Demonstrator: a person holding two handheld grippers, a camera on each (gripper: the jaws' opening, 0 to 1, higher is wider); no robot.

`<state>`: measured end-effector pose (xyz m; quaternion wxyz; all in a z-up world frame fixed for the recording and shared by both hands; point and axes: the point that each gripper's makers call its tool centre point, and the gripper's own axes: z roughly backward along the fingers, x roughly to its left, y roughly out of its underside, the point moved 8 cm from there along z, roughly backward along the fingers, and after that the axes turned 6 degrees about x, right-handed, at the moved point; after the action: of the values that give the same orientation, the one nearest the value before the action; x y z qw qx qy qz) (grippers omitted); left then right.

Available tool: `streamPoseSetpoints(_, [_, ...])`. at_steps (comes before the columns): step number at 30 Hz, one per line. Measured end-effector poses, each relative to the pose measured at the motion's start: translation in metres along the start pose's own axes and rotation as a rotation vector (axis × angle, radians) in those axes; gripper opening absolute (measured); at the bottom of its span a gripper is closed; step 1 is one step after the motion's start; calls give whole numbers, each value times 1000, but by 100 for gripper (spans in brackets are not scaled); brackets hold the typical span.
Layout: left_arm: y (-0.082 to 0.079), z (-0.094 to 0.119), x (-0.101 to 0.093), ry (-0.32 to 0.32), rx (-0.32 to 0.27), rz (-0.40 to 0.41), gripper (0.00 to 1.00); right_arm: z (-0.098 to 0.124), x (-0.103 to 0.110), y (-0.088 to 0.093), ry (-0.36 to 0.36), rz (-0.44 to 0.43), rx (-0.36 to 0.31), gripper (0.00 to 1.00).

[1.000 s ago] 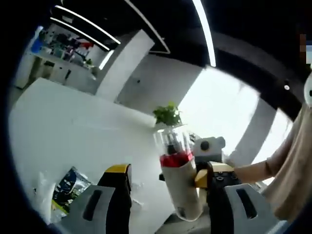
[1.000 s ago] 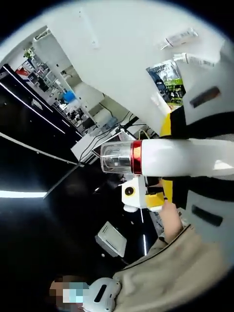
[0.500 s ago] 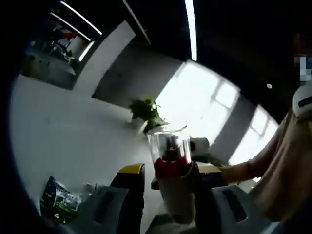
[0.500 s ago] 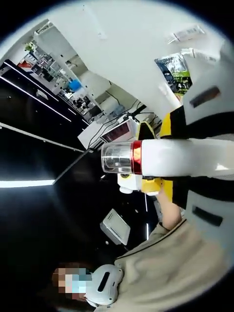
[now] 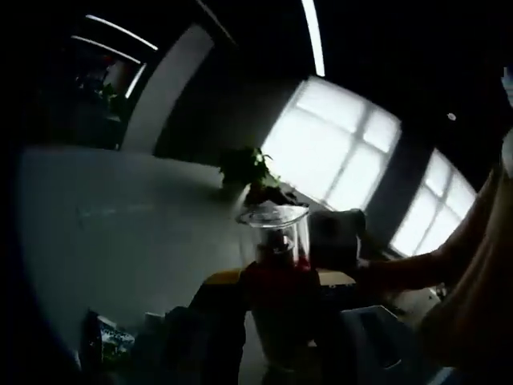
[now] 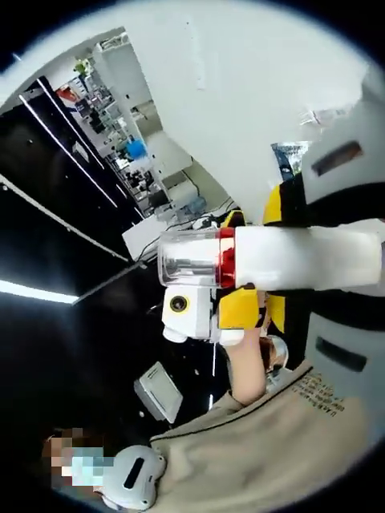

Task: Arrange the skincare products in the storage area until every visible bottle or jar stands upright without overlapping.

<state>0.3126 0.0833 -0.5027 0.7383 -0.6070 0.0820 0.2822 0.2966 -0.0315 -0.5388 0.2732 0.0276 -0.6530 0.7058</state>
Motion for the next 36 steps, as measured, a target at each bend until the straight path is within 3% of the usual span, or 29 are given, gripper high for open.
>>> streamPoseSetpoints(6, [-18,-24,9,-99,12,-167,28,6,-29,-16,96,158,62,29])
streamPoseSetpoints(10, [-23,-38,18,-159,7,-208,28,8,-49,-21,155,234,102,30])
streamPoseSetpoints(15, [-22,-58,36,-281,0,-276,27,6,-76,-22,274,350,160,31])
streamPoseSetpoints(23, [-8,-89,74,-379,42,-318,27,-1,-118,-1,387,367,192,32])
streamPoseSetpoints(27, [1,-102,92,-389,66,-293,27,-3,-134,14,434,350,197,32])
streamPoseSetpoints(36, [27,-115,122,-392,126,-272,27,-14,-160,46,470,333,229,32])
